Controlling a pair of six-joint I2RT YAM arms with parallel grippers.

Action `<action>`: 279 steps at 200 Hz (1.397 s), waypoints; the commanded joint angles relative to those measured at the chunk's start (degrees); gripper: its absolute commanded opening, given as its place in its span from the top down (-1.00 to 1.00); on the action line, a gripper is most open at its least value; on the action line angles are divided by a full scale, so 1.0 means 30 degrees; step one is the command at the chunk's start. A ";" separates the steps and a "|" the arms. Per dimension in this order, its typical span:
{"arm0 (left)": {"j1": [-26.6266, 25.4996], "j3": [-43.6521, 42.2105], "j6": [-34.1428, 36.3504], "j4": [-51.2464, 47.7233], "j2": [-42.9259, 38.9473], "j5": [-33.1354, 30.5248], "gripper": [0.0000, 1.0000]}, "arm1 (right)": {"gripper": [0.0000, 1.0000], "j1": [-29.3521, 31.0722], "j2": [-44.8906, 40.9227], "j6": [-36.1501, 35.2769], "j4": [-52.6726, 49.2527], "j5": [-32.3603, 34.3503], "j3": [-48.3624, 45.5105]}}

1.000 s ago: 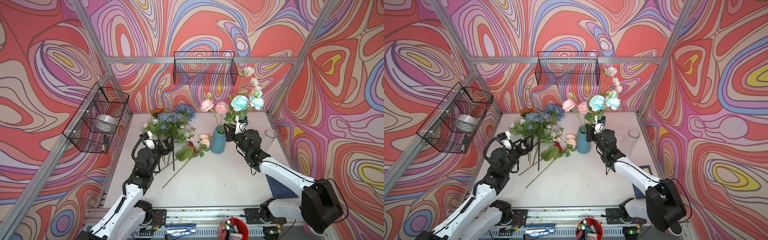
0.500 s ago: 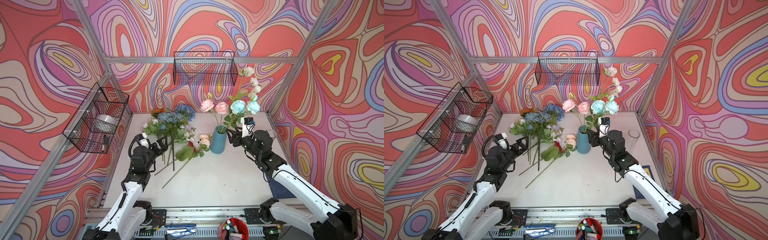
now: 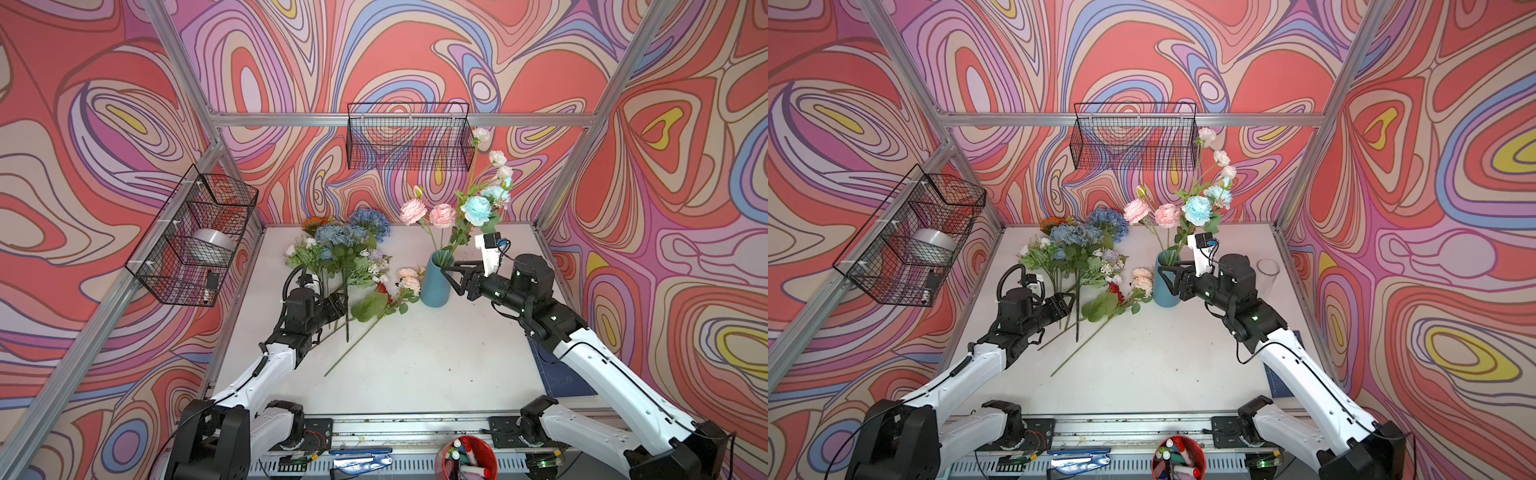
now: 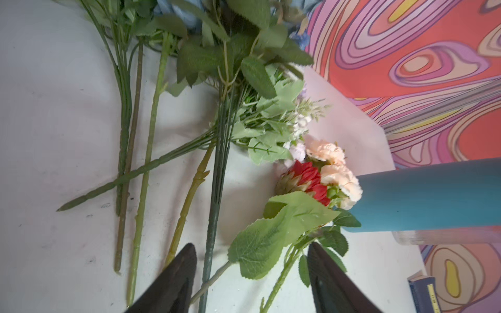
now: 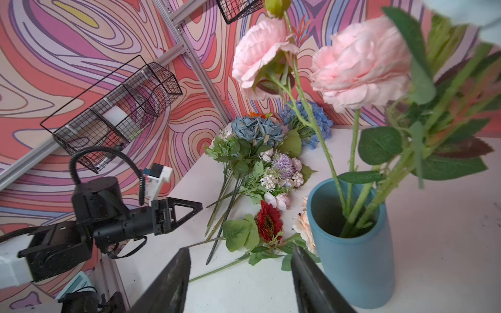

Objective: Arrange the flowers into the vase
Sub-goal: 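Lower the pale blue flower stem into the teal vase and open the right gripper, then lower the left gripper onto green stems in the flower pile while the right withdraws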

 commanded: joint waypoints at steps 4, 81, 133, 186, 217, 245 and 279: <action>-0.0818 0.1588 0.1507 -0.1039 0.1398 -0.1470 -0.22 | -0.22 0.0133 0.0956 0.1355 0.2091 -0.0820 0.0640; -0.1328 0.2814 0.2003 -0.0999 0.5275 -0.2808 0.22 | -0.21 0.0523 0.2547 0.1353 0.2001 -0.0374 0.1307; -0.1554 0.3429 0.1954 -0.0553 0.7158 -0.2559 0.31 | -0.21 0.0676 0.2546 0.1091 0.1794 0.0064 0.1241; -0.1592 0.3803 0.2001 -0.0315 0.8346 -0.2812 0.47 | -0.21 0.0721 0.2241 0.0631 0.1326 0.0470 0.1213; -0.1623 0.3984 0.2140 -0.0249 0.8687 -0.2875 0.62 | -0.21 0.0719 0.2050 0.0556 0.1269 0.0683 0.1097; -0.1651 0.4103 0.2336 -0.0316 0.8865 -0.2843 0.75 | -0.21 0.0721 0.1991 0.0506 0.1219 0.0800 0.1065; -0.1714 0.4075 0.2514 -0.0287 0.8664 -0.2781 1.00 | -0.21 0.0751 0.1991 0.0530 0.1157 0.0830 0.1094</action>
